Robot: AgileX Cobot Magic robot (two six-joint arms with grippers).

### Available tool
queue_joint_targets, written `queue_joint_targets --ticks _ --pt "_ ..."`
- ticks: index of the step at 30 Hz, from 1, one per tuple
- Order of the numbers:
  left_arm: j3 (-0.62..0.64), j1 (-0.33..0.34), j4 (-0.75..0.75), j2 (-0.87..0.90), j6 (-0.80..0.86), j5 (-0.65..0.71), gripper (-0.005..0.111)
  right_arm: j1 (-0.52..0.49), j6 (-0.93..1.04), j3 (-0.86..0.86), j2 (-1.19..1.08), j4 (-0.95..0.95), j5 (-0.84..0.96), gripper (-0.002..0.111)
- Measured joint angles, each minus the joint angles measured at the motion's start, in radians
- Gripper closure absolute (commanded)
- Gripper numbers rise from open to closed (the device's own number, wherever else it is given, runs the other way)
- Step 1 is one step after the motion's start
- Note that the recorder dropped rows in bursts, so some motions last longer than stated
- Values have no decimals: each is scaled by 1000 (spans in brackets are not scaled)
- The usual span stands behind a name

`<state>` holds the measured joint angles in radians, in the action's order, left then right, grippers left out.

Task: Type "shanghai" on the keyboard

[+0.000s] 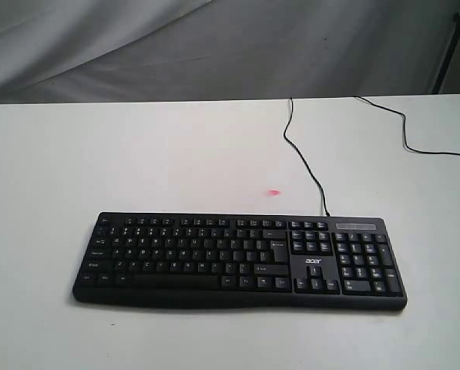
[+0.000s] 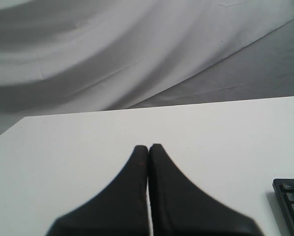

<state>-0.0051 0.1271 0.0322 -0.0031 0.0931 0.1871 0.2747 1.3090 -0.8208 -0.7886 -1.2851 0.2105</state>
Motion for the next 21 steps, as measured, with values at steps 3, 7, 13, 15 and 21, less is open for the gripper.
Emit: queue_joint_targets --ticks 3,7,13,15,21 --pt "0 0 0 0 0 0 106 0 0 0 10 -5 -2 108" --pt "0 0 0 0 0 0 106 0 0 0 12 -7 -5 108" --pt "0 0 0 0 0 0 106 0 0 0 16 -7 -49 108" --pt "0 0 0 0 0 0 106 0 0 0 27 1 -90 108" --pt "0 0 0 0 0 0 106 0 14 0 130 289 -59 108"
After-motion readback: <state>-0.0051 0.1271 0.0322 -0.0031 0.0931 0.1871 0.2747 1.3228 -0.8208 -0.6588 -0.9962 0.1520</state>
